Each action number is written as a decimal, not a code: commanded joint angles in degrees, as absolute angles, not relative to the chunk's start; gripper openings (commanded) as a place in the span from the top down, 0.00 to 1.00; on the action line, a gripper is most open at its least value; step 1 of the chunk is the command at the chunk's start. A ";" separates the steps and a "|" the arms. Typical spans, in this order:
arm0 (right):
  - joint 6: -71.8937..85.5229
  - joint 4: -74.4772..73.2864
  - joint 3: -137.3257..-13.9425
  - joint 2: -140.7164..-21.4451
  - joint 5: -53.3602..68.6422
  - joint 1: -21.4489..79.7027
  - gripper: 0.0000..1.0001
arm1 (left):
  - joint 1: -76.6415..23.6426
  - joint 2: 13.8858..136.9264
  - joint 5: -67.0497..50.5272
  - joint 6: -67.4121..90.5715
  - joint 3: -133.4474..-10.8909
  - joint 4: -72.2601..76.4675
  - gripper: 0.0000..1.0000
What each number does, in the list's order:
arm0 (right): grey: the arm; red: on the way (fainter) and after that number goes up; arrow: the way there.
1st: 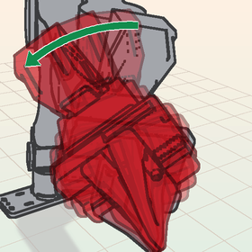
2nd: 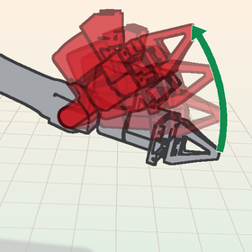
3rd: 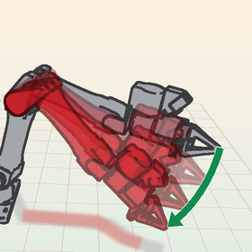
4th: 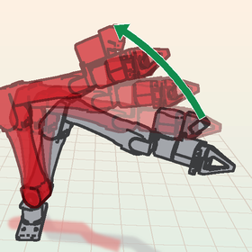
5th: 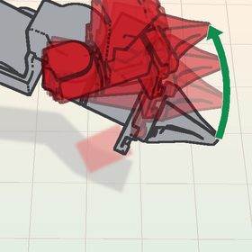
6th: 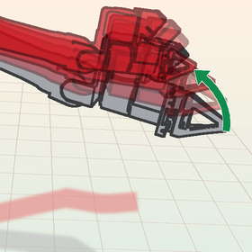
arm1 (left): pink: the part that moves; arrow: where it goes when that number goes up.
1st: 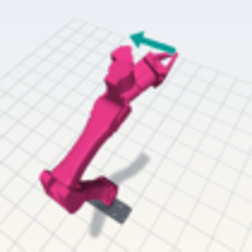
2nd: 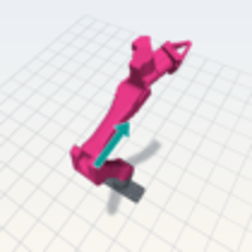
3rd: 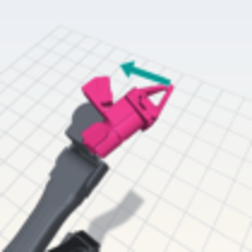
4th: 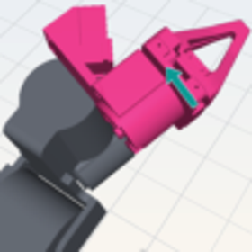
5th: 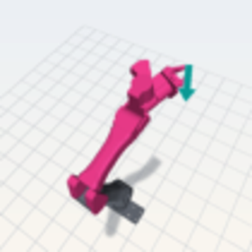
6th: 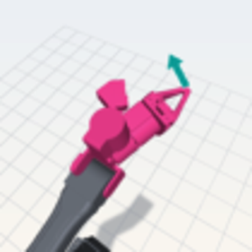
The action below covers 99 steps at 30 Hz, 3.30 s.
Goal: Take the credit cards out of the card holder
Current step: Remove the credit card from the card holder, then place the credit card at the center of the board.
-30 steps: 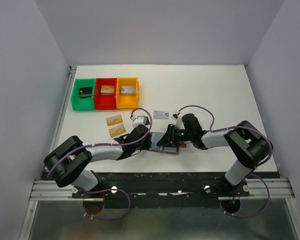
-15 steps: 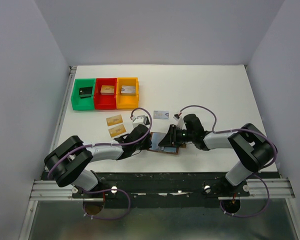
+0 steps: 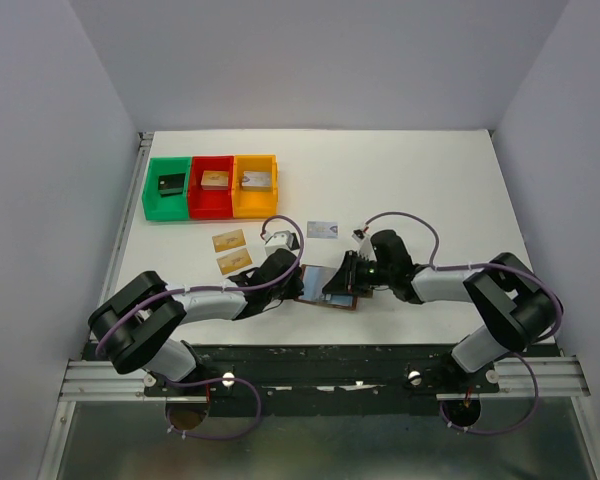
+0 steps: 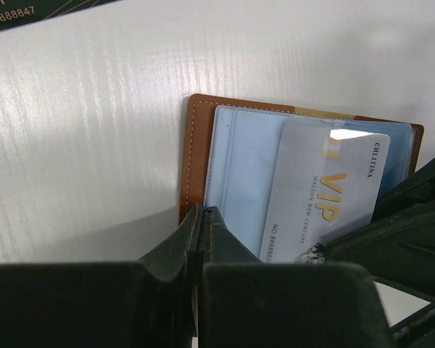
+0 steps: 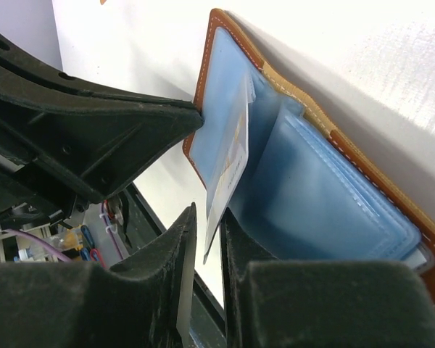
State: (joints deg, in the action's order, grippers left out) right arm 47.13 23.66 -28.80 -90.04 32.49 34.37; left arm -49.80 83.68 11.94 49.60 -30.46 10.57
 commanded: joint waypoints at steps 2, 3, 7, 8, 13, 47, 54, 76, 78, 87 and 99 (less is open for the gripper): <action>46.14 22.06 -27.95 -88.33 30.15 33.58 0.77 | -49.39 85.61 11.60 49.48 -27.86 3.43 0.95; 46.14 22.06 -27.95 -88.24 30.06 33.49 0.79 | -49.39 85.61 11.69 49.48 -27.77 3.51 0.95; 45.79 20.92 -27.51 -87.45 28.92 33.40 0.85 | -49.39 85.34 11.51 49.48 -27.60 3.69 0.98; 45.62 20.05 -27.34 -87.02 28.13 33.31 0.87 | -49.39 85.17 11.51 49.48 -27.42 3.69 1.00; 43.16 13.81 -25.93 -82.54 24.35 32.61 0.97 | -49.39 84.11 11.34 48.96 -26.72 4.13 1.00; 14.95 -30.05 -40.69 -54.14 38.92 36.82 1.00 | -49.49 47.74 -11.83 35.16 -26.64 9.64 0.01; 9.85 -36.99 -47.72 -55.46 49.21 42.36 1.00 | -48.34 41.13 -32.59 32.78 -24.34 20.74 0.04; 2.90 -45.61 -55.63 -58.89 49.22 48.96 1.00 | -48.25 51.41 -53.35 42.01 -22.76 40.07 0.50; 2.90 -45.79 -56.25 -58.97 49.13 49.04 1.00 | -48.25 52.20 -53.79 42.36 -22.85 40.43 0.50; 2.64 -46.41 -57.04 -59.15 48.34 49.57 1.00 | -48.25 53.00 -54.14 42.71 -22.85 41.22 0.64; 7.54 -45.62 -58.27 -57.05 35.11 49.48 0.55 | -47.82 51.33 -47.66 42.10 -21.97 38.78 1.00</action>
State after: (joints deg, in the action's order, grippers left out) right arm 3.68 -45.60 -55.99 -58.96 46.41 49.19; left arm -48.45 53.10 -52.25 43.53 -21.74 39.77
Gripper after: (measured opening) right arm 0.306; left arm 0.032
